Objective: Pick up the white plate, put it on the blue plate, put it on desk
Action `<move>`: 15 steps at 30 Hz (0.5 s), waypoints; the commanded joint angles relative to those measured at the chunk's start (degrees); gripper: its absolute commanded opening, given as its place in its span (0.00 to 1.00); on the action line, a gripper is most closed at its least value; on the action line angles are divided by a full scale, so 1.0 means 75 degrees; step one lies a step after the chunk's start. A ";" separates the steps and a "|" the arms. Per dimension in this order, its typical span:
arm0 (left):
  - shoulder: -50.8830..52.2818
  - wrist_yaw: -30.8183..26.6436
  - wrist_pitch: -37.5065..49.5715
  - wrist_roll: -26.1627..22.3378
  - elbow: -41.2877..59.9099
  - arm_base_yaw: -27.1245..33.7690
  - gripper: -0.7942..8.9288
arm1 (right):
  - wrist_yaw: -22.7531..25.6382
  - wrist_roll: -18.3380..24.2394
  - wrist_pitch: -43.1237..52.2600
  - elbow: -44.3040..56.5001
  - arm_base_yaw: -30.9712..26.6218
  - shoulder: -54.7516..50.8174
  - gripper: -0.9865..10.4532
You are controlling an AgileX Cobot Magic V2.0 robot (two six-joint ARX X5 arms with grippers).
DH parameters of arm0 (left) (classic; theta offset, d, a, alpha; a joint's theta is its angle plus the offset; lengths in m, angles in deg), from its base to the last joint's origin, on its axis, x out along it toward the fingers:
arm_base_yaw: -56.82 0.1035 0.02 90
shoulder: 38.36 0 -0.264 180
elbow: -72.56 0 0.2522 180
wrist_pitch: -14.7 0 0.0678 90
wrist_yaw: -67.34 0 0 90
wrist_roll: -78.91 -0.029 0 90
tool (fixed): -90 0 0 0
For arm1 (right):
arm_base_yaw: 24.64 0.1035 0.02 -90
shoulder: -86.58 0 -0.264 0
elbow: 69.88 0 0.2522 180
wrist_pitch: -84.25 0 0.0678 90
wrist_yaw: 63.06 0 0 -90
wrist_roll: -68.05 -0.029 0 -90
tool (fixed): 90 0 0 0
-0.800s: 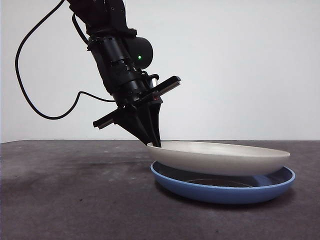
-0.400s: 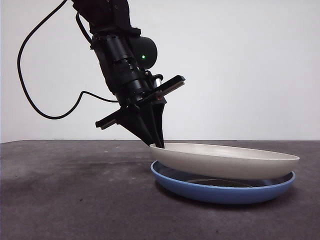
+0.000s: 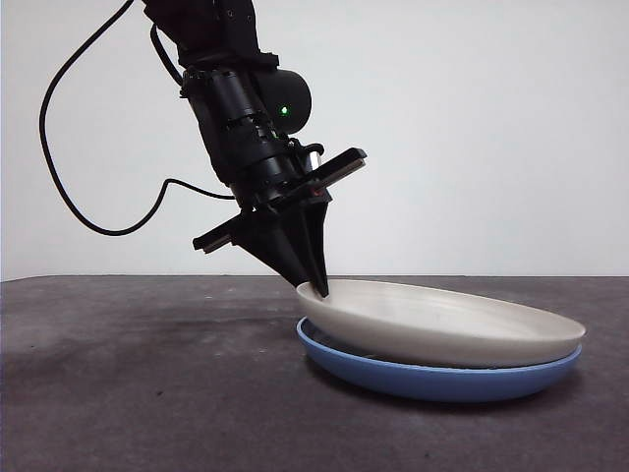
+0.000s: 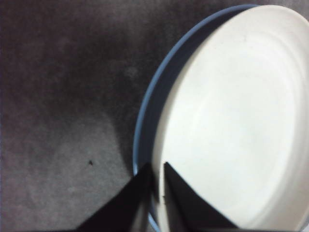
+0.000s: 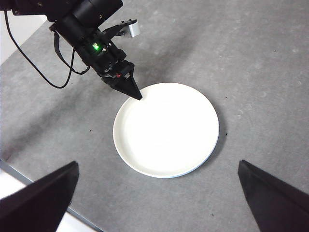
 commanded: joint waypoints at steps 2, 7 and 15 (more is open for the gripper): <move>-0.0175 0.0026 0.0087 -0.0114 -0.0198 -0.0061 0.38 | -0.0020 0.0082 0.0047 -0.0143 0.0032 0.0029 0.61; -0.0175 0.0029 0.0184 -0.0114 -0.0201 -0.0064 0.54 | -0.0020 0.0085 0.0047 -0.0143 0.0032 0.0029 0.61; -0.0175 0.0029 -0.0487 -0.0175 -0.0615 -0.0012 0.54 | -0.0017 0.0085 0.0050 -0.0143 0.0032 0.0032 0.61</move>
